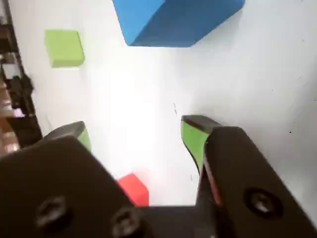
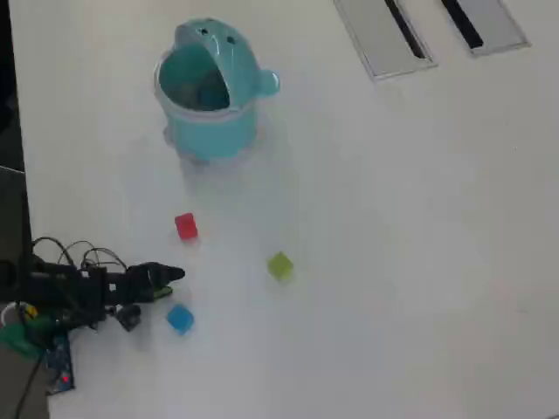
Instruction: Grasp RGB lego blocks and put them in the bin one by one.
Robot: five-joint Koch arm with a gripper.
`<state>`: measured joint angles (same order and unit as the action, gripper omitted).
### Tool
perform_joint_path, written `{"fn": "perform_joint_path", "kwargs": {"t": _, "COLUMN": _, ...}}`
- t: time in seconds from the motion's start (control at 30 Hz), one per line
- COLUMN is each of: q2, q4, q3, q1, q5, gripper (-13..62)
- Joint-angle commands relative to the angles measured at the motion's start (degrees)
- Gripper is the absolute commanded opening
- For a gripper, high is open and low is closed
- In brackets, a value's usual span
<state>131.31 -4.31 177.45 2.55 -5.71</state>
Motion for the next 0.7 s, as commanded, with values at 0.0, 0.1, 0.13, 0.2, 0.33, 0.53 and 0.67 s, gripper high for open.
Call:
{"fn": "perform_joint_path", "kwargs": {"t": 0.0, "q2": 3.8, "q4": 4.9, "q3": 4.2, "q1": -1.7, "q5": 1.6, "gripper": 34.2}}
{"fn": "perform_joint_path", "kwargs": {"t": 0.1, "q2": 3.8, "q4": 4.9, "q3": 4.2, "q1": -1.7, "q5": 1.6, "gripper": 34.2}}
{"fn": "perform_joint_path", "kwargs": {"t": 0.13, "q2": 3.8, "q4": 4.9, "q3": 4.2, "q1": -1.7, "q5": 1.6, "gripper": 34.2}}
{"fn": "perform_joint_path", "kwargs": {"t": 0.2, "q2": 3.8, "q4": 5.0, "q3": 4.2, "q1": -1.7, "q5": 1.6, "gripper": 34.2}}
{"fn": "perform_joint_path", "kwargs": {"t": 0.33, "q2": 3.8, "q4": 5.0, "q3": 4.2, "q1": -2.0, "q5": 1.6, "gripper": 34.2}}
{"fn": "perform_joint_path", "kwargs": {"t": 0.53, "q2": 3.8, "q4": 4.5, "q3": 4.2, "q1": -4.5, "q5": 1.2, "gripper": 33.8}}
{"fn": "perform_joint_path", "kwargs": {"t": 0.67, "q2": 3.8, "q4": 4.0, "q3": 4.2, "q1": -4.2, "q5": 0.1, "gripper": 33.8}}
